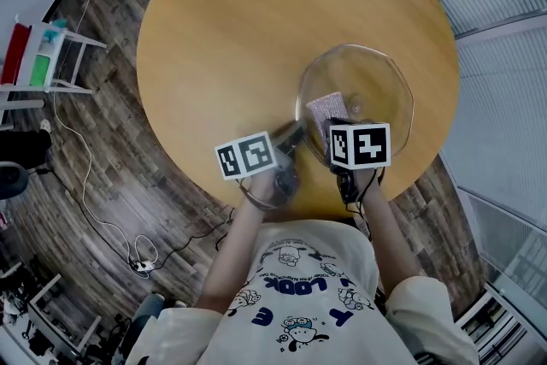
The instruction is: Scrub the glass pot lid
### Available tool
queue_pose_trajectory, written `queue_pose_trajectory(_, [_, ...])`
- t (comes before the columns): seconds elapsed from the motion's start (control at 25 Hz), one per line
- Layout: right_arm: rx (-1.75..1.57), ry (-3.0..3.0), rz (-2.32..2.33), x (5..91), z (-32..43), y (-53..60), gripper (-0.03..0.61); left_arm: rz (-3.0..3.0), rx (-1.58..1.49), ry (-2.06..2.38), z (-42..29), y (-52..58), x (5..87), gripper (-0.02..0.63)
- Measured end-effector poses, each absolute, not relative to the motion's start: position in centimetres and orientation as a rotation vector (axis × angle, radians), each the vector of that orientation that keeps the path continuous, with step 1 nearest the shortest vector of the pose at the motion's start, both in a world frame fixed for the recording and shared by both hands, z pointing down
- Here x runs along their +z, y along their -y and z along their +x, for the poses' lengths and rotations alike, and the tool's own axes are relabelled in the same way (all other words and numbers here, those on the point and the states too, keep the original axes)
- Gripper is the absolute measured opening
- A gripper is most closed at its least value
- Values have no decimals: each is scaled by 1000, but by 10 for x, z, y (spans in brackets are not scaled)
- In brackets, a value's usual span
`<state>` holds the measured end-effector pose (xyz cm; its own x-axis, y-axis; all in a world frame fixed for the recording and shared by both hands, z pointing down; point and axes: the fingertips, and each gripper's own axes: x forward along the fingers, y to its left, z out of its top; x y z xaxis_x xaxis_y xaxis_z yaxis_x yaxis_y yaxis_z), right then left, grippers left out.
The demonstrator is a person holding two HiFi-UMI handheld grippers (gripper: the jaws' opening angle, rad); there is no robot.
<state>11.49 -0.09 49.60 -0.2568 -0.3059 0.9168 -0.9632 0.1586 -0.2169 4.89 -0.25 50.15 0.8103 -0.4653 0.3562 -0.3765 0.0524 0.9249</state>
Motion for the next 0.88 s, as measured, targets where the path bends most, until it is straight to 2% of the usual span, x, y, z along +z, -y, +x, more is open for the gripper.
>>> queue_pose_trajectory(0.88, [1146,1808,1220,489,97,14,42,1596,-87,736,46,10,497,74])
